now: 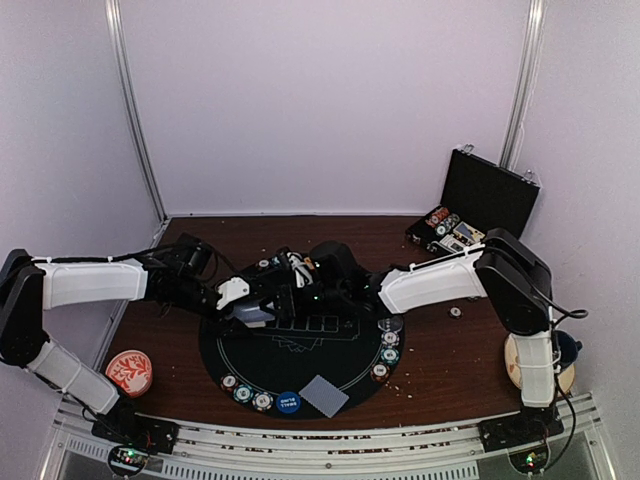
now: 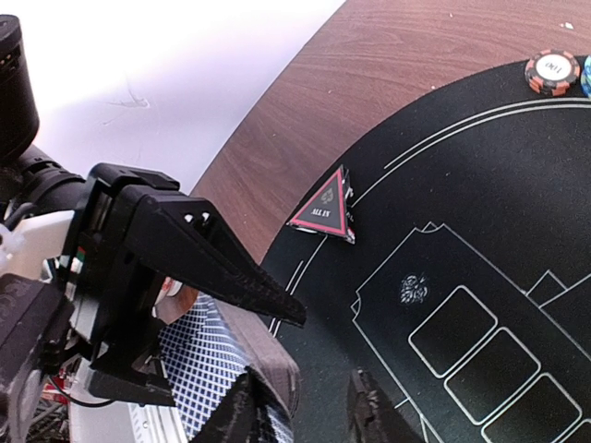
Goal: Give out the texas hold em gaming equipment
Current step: Pick up the poker card from the face-down deck piles.
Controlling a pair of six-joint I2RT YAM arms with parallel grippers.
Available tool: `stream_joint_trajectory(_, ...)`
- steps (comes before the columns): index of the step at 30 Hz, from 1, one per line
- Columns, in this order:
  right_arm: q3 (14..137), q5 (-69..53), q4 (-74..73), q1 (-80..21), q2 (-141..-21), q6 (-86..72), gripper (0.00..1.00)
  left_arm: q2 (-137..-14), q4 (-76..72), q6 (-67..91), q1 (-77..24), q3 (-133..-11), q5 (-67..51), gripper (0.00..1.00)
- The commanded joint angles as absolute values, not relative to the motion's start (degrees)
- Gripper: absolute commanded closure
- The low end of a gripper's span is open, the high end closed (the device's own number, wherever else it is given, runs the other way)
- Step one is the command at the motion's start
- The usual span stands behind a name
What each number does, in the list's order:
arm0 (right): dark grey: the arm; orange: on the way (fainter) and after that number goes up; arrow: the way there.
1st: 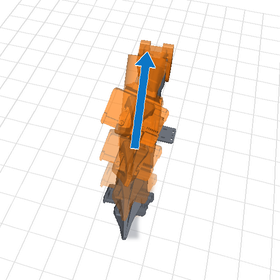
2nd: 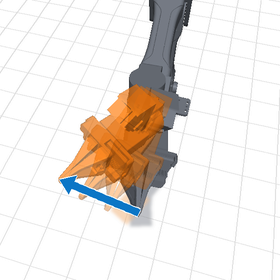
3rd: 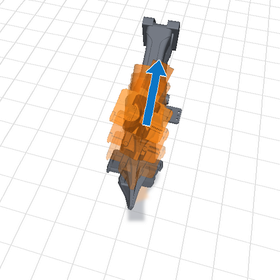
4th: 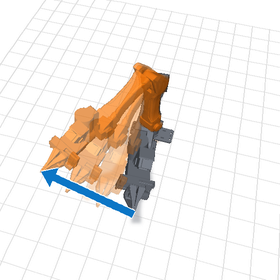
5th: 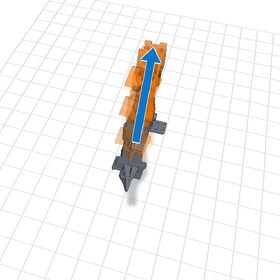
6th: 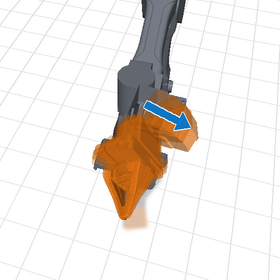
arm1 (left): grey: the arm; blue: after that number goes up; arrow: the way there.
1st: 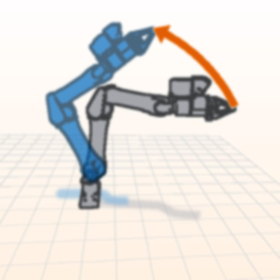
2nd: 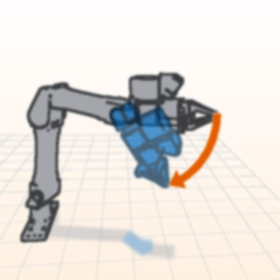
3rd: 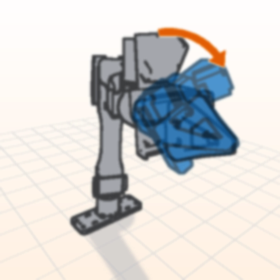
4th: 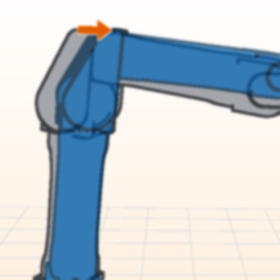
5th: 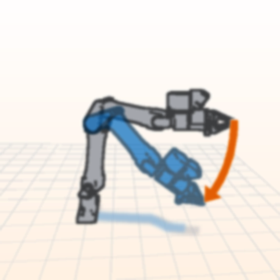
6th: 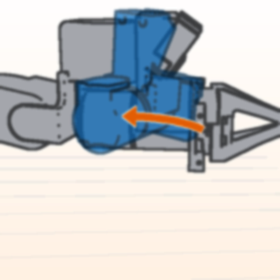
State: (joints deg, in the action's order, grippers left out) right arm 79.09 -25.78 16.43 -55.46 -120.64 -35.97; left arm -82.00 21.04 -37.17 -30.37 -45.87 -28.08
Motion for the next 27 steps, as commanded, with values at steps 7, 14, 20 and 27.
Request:
stream_joint_trajectory(7,76.6,-28.8,16.2,-54.2,-117.1,-36.5,0.88,-82.1,19.2,-37.9,-30.5,-46.1,-30.6,0.88)
stream_joint_trajectory(14,76.1,-28.9,15.5,-54.2,-115.3,-36.4,1.0,-82.1,19.2,-38.0,-30.6,-46.1,-30.6,0.88)
stream_joint_trajectory(20,74.9,-27.2,13.7,-54.0,-112.5,-35.1,1.0,-82.1,19.2,-37.9,-30.6,-46.1,-30.6,0.88)
stream_joint_trajectory(27,72.9,-26.0,12.5,-52.9,-109.5,-34.2,1.0,-82.1,19.2,-37.8,-30.5,-46.1,-30.4,0.88)
